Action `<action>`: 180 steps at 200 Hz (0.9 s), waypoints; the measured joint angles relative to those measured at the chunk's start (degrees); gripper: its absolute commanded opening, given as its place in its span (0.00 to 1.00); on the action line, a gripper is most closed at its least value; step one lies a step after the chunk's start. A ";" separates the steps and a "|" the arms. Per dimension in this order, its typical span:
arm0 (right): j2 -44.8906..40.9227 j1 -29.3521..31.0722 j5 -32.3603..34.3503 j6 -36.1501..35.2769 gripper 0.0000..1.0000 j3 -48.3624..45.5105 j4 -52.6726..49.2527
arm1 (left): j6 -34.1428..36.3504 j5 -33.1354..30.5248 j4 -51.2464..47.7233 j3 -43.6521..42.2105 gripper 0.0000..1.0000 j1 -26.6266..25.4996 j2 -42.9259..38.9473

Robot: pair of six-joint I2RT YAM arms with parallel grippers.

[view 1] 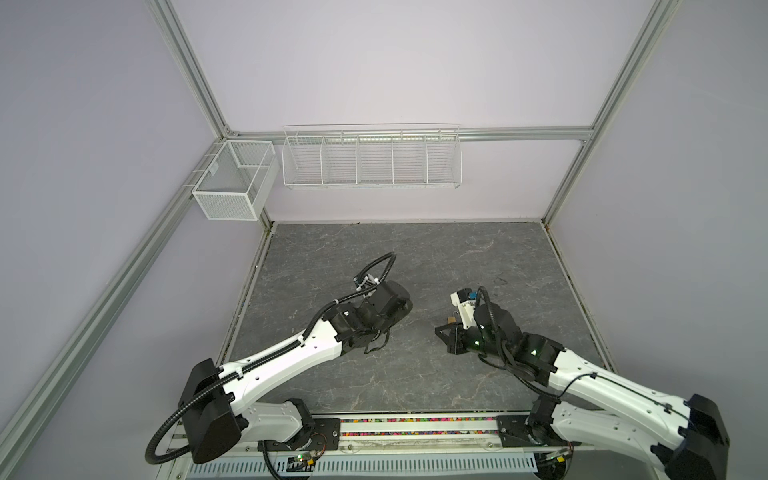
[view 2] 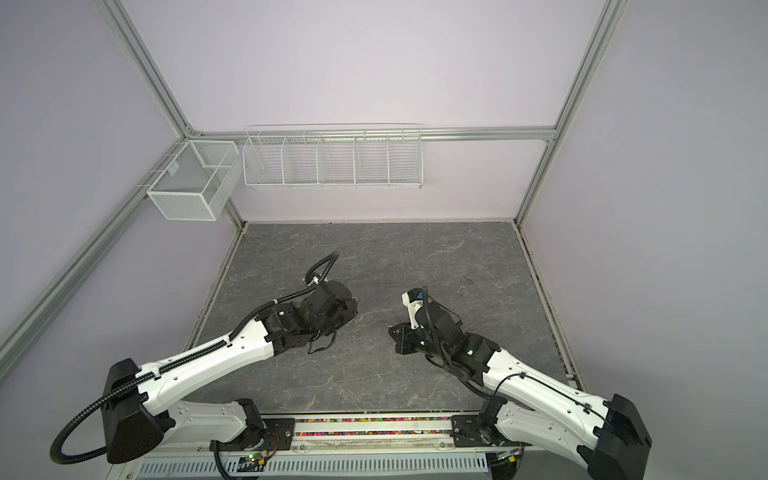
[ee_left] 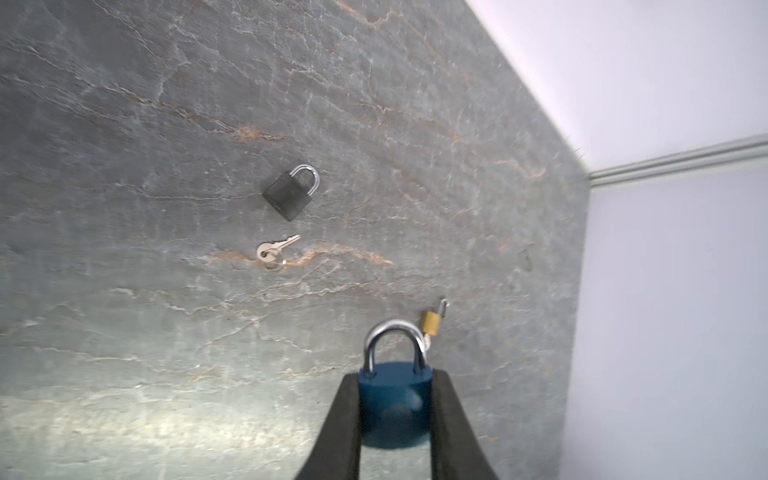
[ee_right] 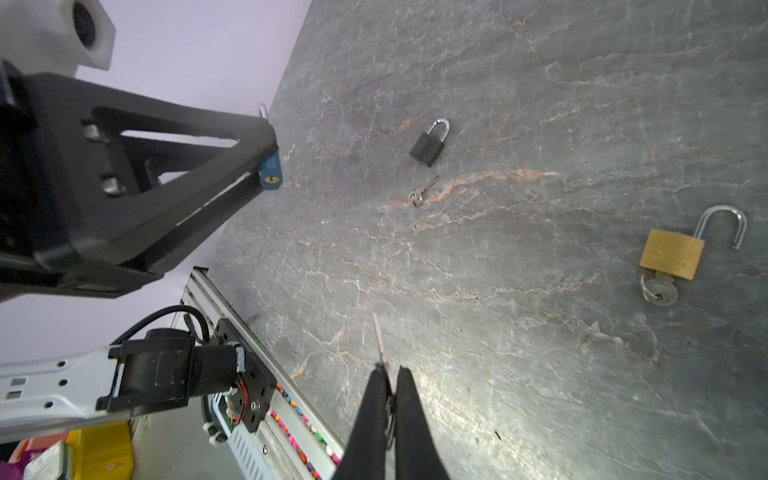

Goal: Unlock with the key
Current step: 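Lift the blue padlock with the left gripper while the right gripper brings the key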

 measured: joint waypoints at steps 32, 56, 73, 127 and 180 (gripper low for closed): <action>4.00 4.04 6.32 1.07 0.07 2.58 3.72 | -5.05 0.17 3.10 -3.30 0.00 0.74 -2.08; 8.48 5.53 9.22 1.36 0.06 4.20 7.61 | -8.15 0.37 4.46 -4.90 0.00 0.74 -3.04; 11.56 6.36 10.58 1.40 0.06 5.25 9.77 | -9.92 0.57 5.05 -5.66 0.00 0.76 -3.82; 18.47 8.37 11.58 1.29 0.06 8.79 15.19 | -12.81 0.59 6.27 -7.06 0.00 1.33 -5.57; 21.24 9.20 11.61 1.29 0.06 11.17 16.59 | -13.55 0.70 6.45 -7.72 0.00 1.73 -6.14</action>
